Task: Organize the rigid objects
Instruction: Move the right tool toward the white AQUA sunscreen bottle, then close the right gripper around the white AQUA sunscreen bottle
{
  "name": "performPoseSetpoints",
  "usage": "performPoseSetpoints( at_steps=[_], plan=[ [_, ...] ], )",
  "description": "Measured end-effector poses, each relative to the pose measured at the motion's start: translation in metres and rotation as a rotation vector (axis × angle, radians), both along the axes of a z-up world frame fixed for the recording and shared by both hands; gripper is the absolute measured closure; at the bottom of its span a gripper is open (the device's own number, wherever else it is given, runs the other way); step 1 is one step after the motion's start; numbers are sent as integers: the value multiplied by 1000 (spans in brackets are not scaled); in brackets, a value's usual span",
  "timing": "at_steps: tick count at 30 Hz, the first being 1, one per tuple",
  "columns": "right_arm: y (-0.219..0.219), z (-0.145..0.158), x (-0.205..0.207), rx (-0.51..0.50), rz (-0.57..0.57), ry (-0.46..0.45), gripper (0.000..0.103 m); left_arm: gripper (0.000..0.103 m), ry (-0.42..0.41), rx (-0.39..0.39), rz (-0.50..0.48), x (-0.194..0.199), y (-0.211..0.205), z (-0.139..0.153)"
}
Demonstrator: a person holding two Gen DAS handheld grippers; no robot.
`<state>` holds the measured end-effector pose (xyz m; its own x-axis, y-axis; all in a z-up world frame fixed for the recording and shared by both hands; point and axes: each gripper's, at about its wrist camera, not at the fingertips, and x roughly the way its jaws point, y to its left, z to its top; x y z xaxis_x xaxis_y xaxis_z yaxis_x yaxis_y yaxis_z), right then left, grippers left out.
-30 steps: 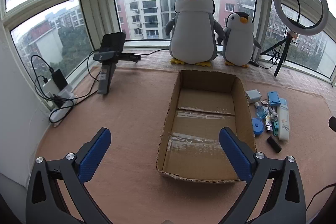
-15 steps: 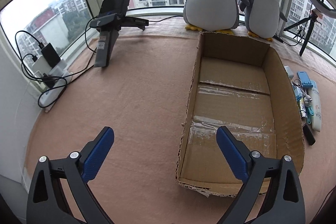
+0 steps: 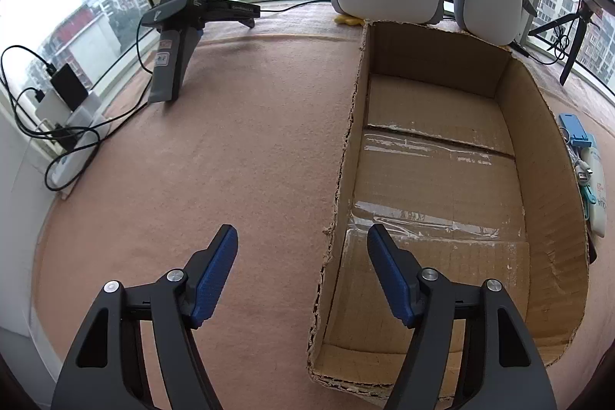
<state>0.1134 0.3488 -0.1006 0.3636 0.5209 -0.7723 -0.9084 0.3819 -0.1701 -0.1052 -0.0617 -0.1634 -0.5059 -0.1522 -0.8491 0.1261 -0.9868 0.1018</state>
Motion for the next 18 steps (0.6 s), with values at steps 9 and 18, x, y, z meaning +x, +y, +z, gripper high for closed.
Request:
performPoseSetpoints(
  at_steps=[9, 18],
  plan=[
    [38, -22, 6, -62, -31, 33, 20, 59, -18, 7, 1, -1, 0, -10],
    [59, -39, 12, -115, -71, 59, 36, 70, -17, 8, -19, 0, 7, -14]
  ],
)
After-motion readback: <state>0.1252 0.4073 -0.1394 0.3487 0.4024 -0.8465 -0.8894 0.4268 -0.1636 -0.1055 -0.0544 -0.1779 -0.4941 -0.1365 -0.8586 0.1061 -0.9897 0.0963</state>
